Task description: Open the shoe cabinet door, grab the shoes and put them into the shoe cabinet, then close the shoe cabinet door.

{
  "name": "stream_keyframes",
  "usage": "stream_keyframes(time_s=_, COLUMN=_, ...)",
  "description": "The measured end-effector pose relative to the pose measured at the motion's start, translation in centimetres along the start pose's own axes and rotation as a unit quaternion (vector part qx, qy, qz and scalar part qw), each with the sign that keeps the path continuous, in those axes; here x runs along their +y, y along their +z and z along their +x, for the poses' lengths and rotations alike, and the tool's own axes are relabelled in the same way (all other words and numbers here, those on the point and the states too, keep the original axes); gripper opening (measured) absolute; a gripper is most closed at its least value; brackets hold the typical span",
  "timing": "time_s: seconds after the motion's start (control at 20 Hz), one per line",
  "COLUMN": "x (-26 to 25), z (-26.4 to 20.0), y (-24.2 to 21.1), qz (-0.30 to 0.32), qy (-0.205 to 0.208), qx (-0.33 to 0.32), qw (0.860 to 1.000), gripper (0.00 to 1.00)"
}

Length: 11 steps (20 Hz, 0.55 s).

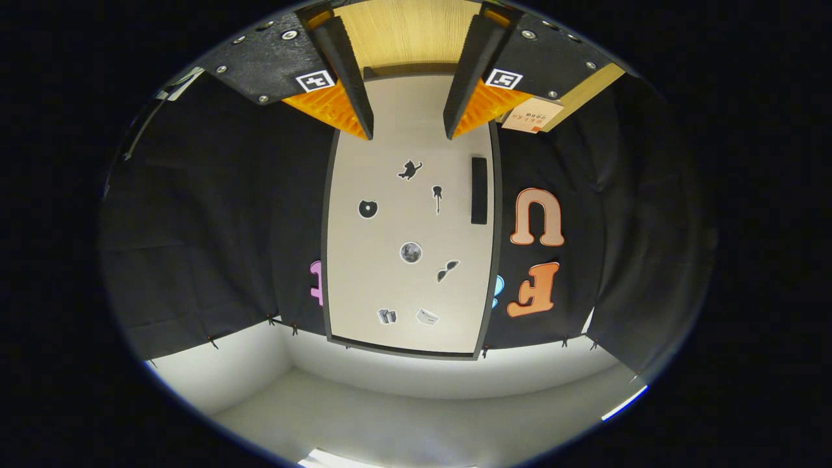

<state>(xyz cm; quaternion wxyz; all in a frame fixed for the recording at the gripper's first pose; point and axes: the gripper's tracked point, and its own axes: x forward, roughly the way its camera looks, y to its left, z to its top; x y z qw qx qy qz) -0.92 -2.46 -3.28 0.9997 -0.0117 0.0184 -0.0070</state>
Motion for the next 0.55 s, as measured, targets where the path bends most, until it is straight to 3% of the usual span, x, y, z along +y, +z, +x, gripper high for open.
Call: stream_keyframes(time_s=0.55, x=0.4, z=-1.8, y=0.2, qz=-0.013, qy=0.007, qx=-0.007, qw=1.000, gripper=0.78)
